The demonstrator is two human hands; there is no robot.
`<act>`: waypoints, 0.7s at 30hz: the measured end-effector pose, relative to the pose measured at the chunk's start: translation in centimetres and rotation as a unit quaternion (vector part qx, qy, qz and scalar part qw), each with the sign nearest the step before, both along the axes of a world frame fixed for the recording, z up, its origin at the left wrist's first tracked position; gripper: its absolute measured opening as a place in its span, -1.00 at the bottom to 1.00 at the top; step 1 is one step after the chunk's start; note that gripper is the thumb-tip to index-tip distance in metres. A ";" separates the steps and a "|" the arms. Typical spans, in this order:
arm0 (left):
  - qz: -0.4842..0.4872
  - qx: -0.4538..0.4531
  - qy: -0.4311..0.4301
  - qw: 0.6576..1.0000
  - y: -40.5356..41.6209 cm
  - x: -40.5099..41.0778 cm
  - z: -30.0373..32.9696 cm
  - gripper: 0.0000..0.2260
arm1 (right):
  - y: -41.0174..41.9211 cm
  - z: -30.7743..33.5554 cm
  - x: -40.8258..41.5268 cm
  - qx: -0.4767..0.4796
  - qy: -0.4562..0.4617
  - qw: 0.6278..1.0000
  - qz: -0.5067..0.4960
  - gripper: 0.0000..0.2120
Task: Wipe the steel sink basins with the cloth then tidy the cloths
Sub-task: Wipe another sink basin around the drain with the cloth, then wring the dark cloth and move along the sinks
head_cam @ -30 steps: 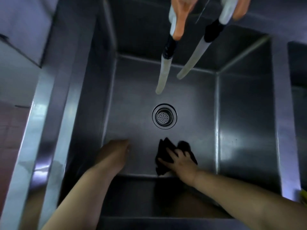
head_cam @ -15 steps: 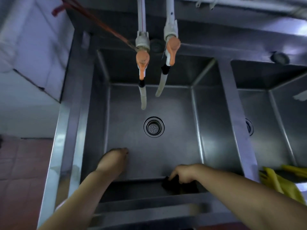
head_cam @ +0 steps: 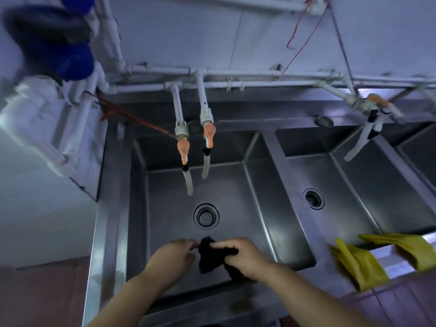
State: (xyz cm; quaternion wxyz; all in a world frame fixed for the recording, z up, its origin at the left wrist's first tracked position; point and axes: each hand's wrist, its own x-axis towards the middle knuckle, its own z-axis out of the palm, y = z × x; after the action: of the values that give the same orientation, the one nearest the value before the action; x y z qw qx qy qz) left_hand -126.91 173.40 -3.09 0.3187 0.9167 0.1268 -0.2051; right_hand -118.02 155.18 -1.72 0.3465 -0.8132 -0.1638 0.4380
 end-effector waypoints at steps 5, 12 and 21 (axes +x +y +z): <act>0.092 -0.237 -0.030 0.967 -3.9 1.9 4.5 -0.75 | -1.7 3.0 -1.6 0.093 -0.145 0.977 -0.128 -0.33; 0.096 -0.263 -0.101 0.955 -10.0 5.0 8.5 -0.85 | -6.0 5.2 -2.0 0.089 -0.221 0.953 -0.189 -0.16; -0.030 -0.238 -0.120 0.963 -21.8 6.3 11.6 -0.92 | -19.0 8.3 -1.3 0.099 -0.246 0.935 -0.234 -0.53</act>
State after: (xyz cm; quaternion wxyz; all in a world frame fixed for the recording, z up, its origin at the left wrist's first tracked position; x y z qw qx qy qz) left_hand -120.61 151.58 8.47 0.5344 0.8356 0.0070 -0.1271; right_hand -119.34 136.15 6.54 0.4668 -0.8724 -0.0909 0.1125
